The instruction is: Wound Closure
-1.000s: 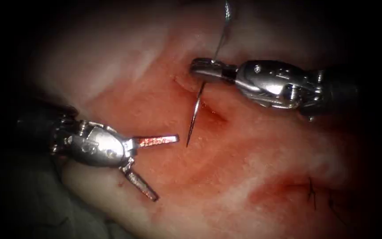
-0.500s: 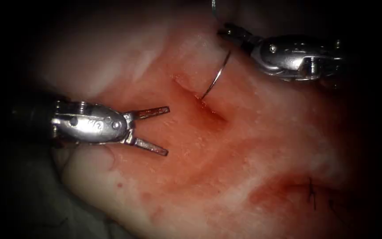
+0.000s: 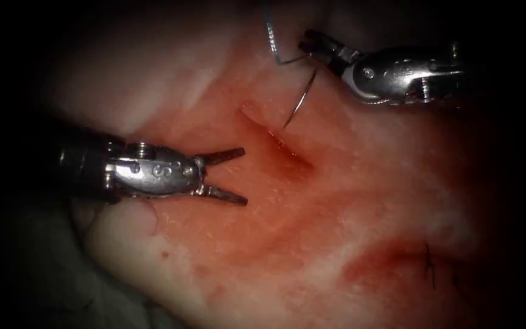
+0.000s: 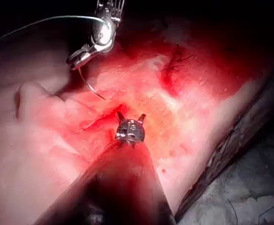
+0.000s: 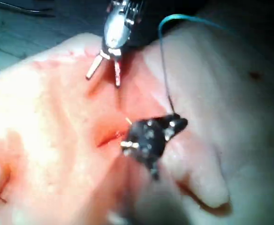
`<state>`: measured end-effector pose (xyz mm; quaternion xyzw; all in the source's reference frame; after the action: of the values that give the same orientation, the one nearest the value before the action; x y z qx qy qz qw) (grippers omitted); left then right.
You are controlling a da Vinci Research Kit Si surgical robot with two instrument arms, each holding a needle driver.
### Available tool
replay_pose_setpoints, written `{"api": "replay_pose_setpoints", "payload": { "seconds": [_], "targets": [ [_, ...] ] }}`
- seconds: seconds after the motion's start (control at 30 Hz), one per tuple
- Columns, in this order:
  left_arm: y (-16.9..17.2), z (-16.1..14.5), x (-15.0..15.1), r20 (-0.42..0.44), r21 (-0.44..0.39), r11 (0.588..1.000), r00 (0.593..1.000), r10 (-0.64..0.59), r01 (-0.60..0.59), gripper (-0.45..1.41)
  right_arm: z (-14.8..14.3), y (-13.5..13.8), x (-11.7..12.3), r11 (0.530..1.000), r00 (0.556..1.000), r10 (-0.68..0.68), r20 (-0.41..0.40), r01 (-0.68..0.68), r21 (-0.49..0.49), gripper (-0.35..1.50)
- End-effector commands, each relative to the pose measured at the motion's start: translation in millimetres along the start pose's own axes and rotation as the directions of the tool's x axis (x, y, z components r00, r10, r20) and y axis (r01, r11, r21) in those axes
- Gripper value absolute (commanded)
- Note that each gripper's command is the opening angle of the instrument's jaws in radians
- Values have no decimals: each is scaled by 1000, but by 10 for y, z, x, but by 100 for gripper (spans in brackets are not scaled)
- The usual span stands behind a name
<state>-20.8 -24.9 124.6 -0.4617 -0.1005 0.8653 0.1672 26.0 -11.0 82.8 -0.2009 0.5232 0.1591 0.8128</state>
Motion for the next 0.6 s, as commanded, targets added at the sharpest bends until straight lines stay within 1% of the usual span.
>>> {"api": "replay_pose_setpoints", "payload": {
  "seconds": [0.03, 0.17, 0.27, 0.33, 0.6],
  "targets": [
    [4, 10, -4, 2, -3, 1000, 1000, -6, 6, 62, 8, -3, -7, 1000, 1000, -15, -3, 15, -4, -35],
    [3, 20, -10, 10, -13, 1000, 1000, -18, 18, 62, 14, 1, -17, 997, 997, -80, -5, 80, -22, -35],
    [2, 24, -13, 11, -16, 1000, 1000, -21, 21, 62, 17, 0, -19, 995, 995, -99, -7, 99, -26, -35],
    [1, 28, -18, 17, -18, 999, 999, -28, 28, 61, 22, -3, -18, 989, 990, -141, -9, 140, -38, -35],
    [-2, 31, -24, 22, -19, 999, 999, -33, 34, 57, 31, -10, -14, 979, 980, -198, -11, 197, -60, -35]
  ]
}}
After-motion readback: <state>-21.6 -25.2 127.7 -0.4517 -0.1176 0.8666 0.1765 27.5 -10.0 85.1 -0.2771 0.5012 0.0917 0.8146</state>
